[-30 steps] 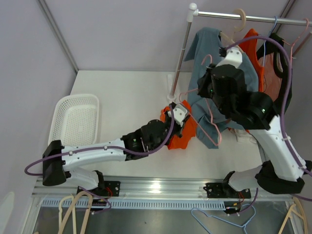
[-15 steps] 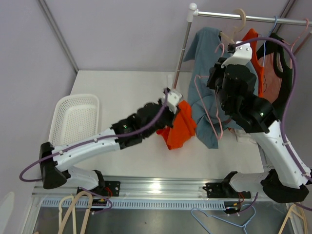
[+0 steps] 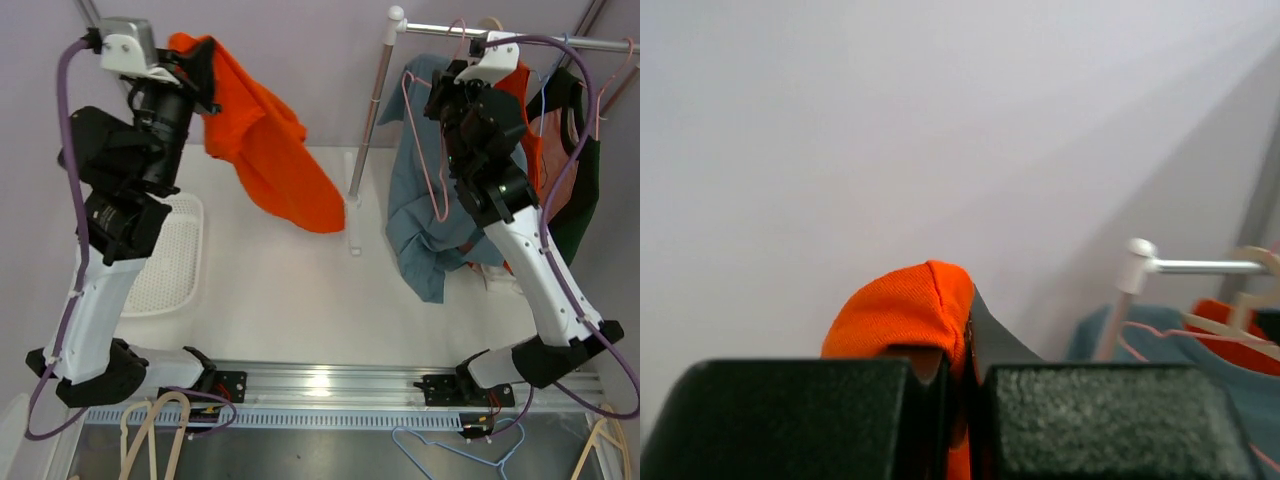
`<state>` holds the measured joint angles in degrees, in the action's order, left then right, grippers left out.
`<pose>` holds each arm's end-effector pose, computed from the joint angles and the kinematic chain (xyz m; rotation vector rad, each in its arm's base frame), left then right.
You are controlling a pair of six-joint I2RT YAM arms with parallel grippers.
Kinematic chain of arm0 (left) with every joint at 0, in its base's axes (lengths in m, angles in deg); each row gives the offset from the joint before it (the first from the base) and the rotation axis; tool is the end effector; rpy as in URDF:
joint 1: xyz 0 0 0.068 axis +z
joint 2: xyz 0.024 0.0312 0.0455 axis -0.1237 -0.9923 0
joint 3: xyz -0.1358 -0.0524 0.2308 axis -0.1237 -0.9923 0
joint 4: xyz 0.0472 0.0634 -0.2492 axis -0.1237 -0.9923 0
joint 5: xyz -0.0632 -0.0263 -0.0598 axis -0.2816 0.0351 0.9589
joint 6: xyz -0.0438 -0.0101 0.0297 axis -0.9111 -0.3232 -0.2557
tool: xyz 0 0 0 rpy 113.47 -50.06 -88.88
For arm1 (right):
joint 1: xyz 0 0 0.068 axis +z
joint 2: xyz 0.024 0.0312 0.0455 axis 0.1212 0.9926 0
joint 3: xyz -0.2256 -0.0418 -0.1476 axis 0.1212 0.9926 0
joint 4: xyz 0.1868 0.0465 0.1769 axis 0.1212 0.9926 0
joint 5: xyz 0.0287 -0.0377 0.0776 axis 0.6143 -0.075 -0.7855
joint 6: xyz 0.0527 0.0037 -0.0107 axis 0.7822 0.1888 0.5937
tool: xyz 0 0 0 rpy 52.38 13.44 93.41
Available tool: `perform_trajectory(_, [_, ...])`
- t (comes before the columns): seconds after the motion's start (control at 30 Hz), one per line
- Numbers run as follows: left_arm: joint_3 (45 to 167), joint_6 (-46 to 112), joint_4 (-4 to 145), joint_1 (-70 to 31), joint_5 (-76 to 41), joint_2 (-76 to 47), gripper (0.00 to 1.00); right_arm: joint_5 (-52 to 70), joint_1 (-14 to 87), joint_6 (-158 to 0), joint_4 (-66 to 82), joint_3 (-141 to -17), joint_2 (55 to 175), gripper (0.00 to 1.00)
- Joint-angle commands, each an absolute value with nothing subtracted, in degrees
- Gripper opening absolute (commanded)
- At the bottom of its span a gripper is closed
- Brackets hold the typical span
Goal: Remove the t-shirt from the hanger
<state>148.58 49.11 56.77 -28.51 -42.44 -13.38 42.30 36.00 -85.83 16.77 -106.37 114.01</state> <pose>0.1616 -0.1032 0.6235 0.1163 1.0967 -0.3338 0.2514 0.1217 0.5502 0.0424 1.3546 0.1251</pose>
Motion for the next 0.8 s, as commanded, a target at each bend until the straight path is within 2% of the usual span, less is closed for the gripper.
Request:
perform_trajectory(0.0, [149.95, 55.11, 59.33, -23.67, -44.23, -12.45, 0.01, 36.09, 32.90, -86.89, 10.63, -112.62, 120.00, 0.00])
perform_trajectory(0.23, [138.79, 56.61, 65.30, -14.61, -45.11, -4.81, 0.01, 28.70, 27.27, -84.43, 4.66, -117.46, 129.32, 0.00])
perform_trajectory(0.53, [145.64, 53.11, 65.04, 0.50, -41.34, -7.00, 0.01, 26.85, 24.80, -84.52, 9.29, -131.87, 140.06, 0.00])
perform_trajectory(0.63, [146.87, 52.66, 65.74, 3.06, -44.38, -7.79, 0.01, 25.98, 24.36, -83.12, 13.17, -134.87, 142.69, 0.00])
perform_trajectory(0.77, [143.47, 52.31, 67.15, 6.31, -49.15, -8.67, 0.01, 23.95, 24.45, -81.45, 13.28, -129.38, 141.92, 0.00])
